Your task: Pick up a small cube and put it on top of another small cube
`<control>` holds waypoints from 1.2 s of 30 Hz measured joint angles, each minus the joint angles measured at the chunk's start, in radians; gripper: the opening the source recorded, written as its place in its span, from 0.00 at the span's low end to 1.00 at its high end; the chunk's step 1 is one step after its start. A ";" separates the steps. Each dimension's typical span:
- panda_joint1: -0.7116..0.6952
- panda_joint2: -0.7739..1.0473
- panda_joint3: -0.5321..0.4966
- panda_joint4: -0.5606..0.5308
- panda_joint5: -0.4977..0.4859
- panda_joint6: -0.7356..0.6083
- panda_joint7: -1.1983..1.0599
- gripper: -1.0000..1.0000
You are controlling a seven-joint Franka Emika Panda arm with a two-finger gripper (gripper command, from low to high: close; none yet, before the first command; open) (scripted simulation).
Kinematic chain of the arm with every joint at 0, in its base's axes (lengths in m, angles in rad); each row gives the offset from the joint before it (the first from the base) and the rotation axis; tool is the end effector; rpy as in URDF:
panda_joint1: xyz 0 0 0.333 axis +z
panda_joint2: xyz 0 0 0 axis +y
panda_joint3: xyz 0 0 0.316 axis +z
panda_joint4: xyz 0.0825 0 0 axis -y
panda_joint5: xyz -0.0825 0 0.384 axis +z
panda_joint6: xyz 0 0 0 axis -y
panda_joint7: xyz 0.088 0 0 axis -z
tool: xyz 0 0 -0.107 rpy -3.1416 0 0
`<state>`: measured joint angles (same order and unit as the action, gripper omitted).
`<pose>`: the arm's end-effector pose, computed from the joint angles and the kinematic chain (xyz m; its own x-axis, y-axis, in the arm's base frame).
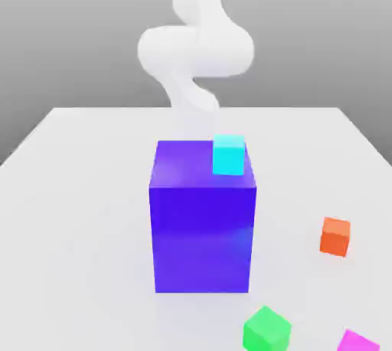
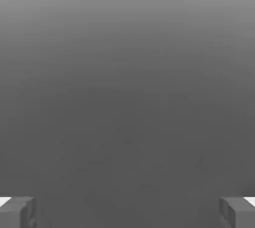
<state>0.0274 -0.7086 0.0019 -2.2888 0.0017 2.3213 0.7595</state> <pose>0.3787 0.0114 0.6860 0.5546 -0.6731 0.4892 -0.4869 -0.7393 -0.4652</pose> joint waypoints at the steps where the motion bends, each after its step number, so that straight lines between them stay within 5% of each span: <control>1: 0.012 0.039 0.000 0.005 0.000 0.009 -0.017 0.50; 18: 0.156 0.659 0.066 0.081 0.001 0.154 -0.284 0.50; 35: 0.271 1.278 0.097 0.171 -0.122 0.362 -0.410 0.50; 36: 0.273 1.299 0.094 0.176 -0.127 0.377 -0.407 0.00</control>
<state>0.3003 0.5899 0.0964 -2.1131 -0.1252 2.6981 0.3529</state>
